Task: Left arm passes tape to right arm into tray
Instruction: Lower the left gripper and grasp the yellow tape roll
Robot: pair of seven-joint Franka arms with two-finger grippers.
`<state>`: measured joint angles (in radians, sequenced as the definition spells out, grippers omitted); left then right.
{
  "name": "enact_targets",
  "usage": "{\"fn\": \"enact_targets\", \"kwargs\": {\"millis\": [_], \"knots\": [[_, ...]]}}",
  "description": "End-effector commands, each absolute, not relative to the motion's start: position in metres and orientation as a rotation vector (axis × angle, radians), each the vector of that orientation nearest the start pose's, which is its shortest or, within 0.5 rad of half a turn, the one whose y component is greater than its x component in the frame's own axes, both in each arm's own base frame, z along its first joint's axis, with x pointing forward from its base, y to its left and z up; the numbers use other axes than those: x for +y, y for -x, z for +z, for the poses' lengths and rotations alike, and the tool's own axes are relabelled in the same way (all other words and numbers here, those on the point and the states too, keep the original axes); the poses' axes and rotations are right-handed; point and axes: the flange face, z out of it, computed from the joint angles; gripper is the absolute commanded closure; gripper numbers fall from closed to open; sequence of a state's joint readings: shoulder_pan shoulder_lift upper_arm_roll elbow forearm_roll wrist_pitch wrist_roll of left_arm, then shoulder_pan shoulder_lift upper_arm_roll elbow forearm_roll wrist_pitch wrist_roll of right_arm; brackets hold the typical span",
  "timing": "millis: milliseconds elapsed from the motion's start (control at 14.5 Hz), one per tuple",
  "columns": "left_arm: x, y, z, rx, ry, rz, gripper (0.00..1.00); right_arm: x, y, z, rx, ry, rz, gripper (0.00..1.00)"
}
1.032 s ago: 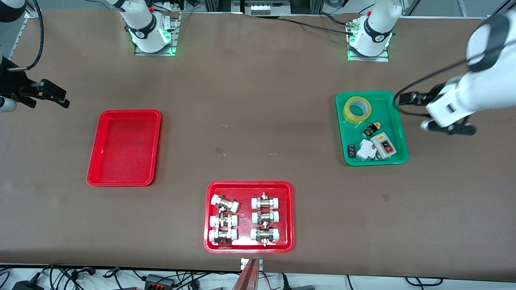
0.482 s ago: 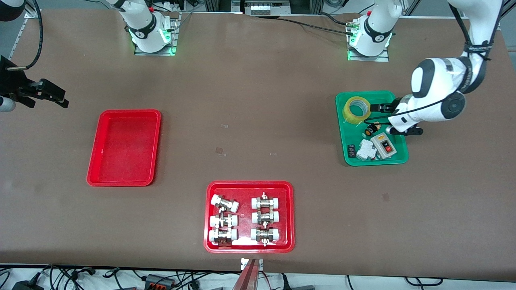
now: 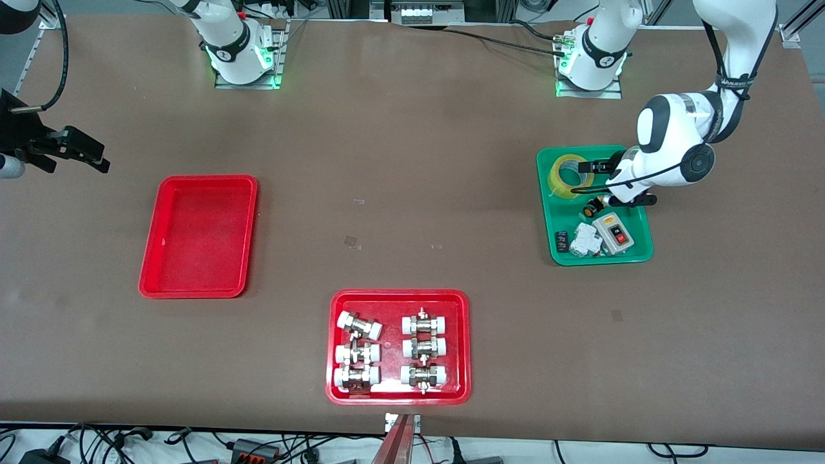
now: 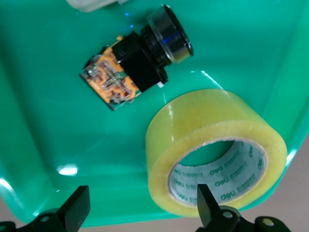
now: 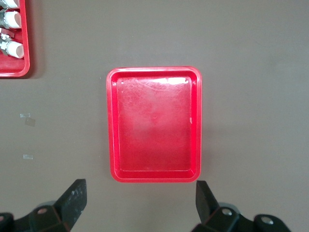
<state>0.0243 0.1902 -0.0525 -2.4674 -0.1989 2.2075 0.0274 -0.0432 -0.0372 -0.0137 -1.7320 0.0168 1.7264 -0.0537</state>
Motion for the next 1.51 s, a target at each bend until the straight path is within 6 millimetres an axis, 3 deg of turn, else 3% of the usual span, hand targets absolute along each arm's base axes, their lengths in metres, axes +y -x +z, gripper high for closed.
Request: {"fn": "enact_targets", "kwargs": {"millis": [0, 206, 344, 688, 964, 1101, 1308, 1445], "knots": [[-0.025, -0.421, 0.185, -0.157, 3.215, 0.711, 0.2, -0.031, -0.551, 0.587, -0.011, 3.14, -0.046, 0.0], [-0.027, -0.421, 0.185, -0.151, 3.214, 0.716, 0.57, -0.031, -0.551, 0.587, -0.011, 3.14, -0.046, 0.0], [-0.027, -0.421, 0.187, -0.15, 3.213, 0.722, 0.72, -0.032, -0.551, 0.587, -0.009, 3.14, -0.046, 0.0], [-0.03, -0.427, 0.195, -0.139, 3.218, 0.735, 0.85, -0.032, -0.551, 0.588, -0.009, 3.14, -0.048, 0.0], [-0.032, -0.475, 0.247, -0.092, 3.251, 0.746, 0.87, -0.031, -0.551, 0.588, -0.009, 3.14, -0.048, 0.0], [-0.045, -0.508, 0.291, -0.064, 3.258, 0.763, 0.87, -0.03, -0.551, 0.587, -0.009, 3.138, -0.049, 0.0], [-0.085, -0.536, 0.352, -0.112, 3.248, 0.782, 0.93, -0.021, -0.554, 0.584, -0.027, 3.123, -0.037, 0.0], [-0.131, -0.54, 0.397, -0.068, 3.269, 0.85, 0.99, -0.016, -0.554, 0.583, -0.039, 3.121, -0.035, 0.0]]}}
